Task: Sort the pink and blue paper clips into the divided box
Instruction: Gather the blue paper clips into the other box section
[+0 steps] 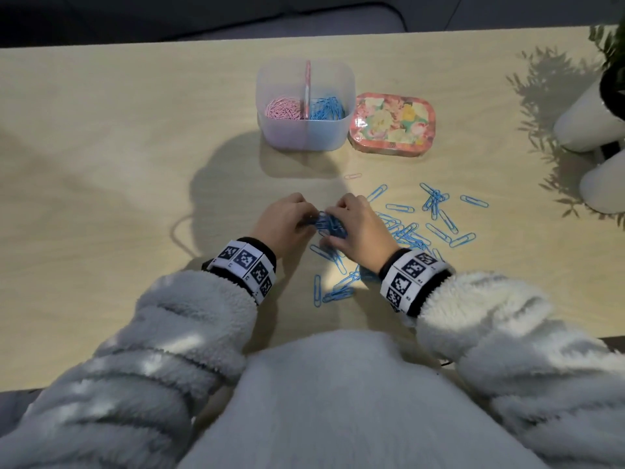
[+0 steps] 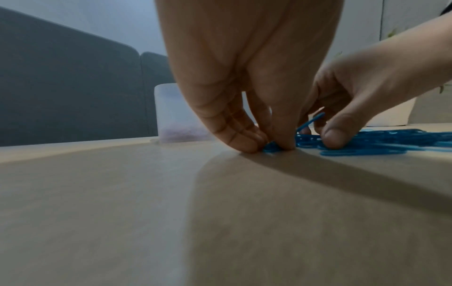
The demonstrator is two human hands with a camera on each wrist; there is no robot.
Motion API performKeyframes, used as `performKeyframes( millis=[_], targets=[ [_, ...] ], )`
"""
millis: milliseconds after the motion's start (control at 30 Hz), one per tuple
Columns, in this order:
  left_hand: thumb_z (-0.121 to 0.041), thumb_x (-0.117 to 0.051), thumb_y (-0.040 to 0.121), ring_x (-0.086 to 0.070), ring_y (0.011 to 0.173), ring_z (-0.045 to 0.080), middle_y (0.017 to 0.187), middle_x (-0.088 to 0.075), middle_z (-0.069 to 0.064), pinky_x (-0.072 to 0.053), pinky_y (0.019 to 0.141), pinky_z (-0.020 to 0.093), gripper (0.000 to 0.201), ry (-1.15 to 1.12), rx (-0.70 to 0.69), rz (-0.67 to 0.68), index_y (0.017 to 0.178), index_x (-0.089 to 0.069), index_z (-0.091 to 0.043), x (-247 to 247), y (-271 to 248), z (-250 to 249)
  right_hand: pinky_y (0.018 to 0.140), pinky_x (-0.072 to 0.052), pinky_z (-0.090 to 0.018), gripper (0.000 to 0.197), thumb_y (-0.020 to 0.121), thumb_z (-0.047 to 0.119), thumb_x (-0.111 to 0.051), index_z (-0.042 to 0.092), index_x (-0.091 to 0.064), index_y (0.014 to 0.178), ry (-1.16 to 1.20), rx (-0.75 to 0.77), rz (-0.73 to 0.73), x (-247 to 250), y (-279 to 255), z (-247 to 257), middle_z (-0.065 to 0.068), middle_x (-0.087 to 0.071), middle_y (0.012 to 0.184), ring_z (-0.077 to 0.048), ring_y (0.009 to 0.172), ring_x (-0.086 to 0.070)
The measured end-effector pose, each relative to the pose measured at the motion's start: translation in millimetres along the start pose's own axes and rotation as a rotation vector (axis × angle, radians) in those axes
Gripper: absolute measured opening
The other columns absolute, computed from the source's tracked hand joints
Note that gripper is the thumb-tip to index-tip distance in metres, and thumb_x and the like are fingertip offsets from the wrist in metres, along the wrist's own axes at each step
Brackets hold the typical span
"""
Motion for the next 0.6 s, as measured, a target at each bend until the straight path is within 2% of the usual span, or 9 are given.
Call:
performKeyframes(
  millis=[100,200,300,400,433,500,533,567,600],
  targets=[
    [-0.006,-0.062,0.075,-0.058,0.09,0.037,0.096,-0.06,0.022,-0.046,0.078,0.042,0.019,0.04,-0.023,0.01,0.092,-0.067,-0.001,-2,3,-5,0.078,-0.045,-0.041,0.024,0.078,0.011,-0.061,0.004,-0.066,0.1,0.016,0.036,-0.076,-6,2,7,-0.019,-0.056,0.098,-0.035,0.093,-0.05],
    [-0.003,-0.059,0.076,-0.056,0.089,0.037,0.093,-0.059,0.024,-0.043,0.076,0.044,0.014,0.047,0.005,-0.03,0.089,-0.062,0.001,-1,5,-1,0.078,-0.04,-0.043,0.024,0.084,0.006,-0.045,0.001,-0.064,0.098,-0.094,0.024,-0.051,-6,9,7,-0.022,-0.058,0.097,-0.037,0.094,-0.051],
    [-0.005,-0.057,0.079,-0.054,0.093,0.037,0.096,-0.059,0.024,-0.041,0.079,0.046,0.017,0.067,0.023,-0.019,0.095,-0.06,0.001,-1,5,3,0.077,-0.042,-0.042,0.02,0.083,0.0,-0.05,-0.001,-0.066,0.094,-0.13,0.074,-0.065,-2,13,7,-0.023,-0.061,0.093,-0.039,0.092,-0.056],
    [-0.005,-0.055,0.082,-0.054,0.097,0.038,0.1,-0.059,0.024,-0.041,0.083,0.045,0.021,0.082,0.03,-0.001,0.101,-0.06,0.0,-1,5,5,0.083,-0.041,-0.035,0.02,0.082,0.004,-0.057,0.002,-0.07,0.097,0.002,-0.011,-0.024,16,19,4,-0.019,-0.068,0.099,-0.034,0.096,-0.06],
    [-0.006,-0.055,0.082,-0.054,0.098,0.037,0.1,-0.059,0.024,-0.04,0.083,0.045,0.021,0.083,0.036,0.007,0.101,-0.061,0.0,-1,5,6,0.082,-0.043,-0.032,0.019,0.08,0.003,-0.06,0.001,-0.071,0.096,0.074,-0.038,-0.038,26,23,2,-0.019,-0.07,0.098,-0.031,0.093,-0.062],
    [-0.005,-0.055,0.082,-0.054,0.098,0.037,0.102,-0.058,0.024,-0.038,0.084,0.043,0.021,0.086,0.043,0.021,0.101,-0.061,0.001,0,5,7,0.075,-0.048,-0.033,0.017,0.078,0.0,-0.065,-0.001,-0.072,0.093,0.264,-0.098,-0.084,50,32,4,-0.021,-0.071,0.09,-0.022,0.075,-0.062],
    [-0.004,-0.055,0.082,-0.054,0.098,0.037,0.103,-0.058,0.024,-0.038,0.084,0.043,0.021,0.083,0.041,0.021,0.101,-0.061,0.002,1,4,7,0.067,-0.051,-0.032,0.017,0.077,-0.001,-0.066,-0.003,-0.071,0.094,0.38,-0.137,-0.103,63,38,7,-0.021,-0.071,0.083,-0.015,0.063,-0.06],
    [-0.004,-0.056,0.082,-0.054,0.098,0.038,0.104,-0.057,0.025,-0.039,0.085,0.043,0.021,0.076,0.036,0.017,0.101,-0.061,0.002,1,4,7,0.056,-0.051,-0.026,0.018,0.078,-0.002,-0.066,-0.006,-0.069,0.095,0.486,-0.172,-0.128,74,45,10,-0.015,-0.071,0.071,-0.007,0.051,-0.057],
    [-0.004,-0.056,0.082,-0.054,0.098,0.038,0.104,-0.056,0.025,-0.041,0.085,0.044,0.02,0.073,0.029,0.013,0.1,-0.06,0.003,1,3,7,0.046,-0.048,-0.018,0.018,0.079,-0.004,-0.066,-0.008,-0.068,0.096,0.567,-0.209,-0.159,86,55,12,-0.005,-0.068,0.057,0.0,0.041,-0.053]
  ],
)
Point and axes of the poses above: each hand's wrist, its own y-axis towards the middle knuckle, its own x-axis out of the back of the hand, z = x × y, the point moved 3 cm from there along y, towards the middle knuckle
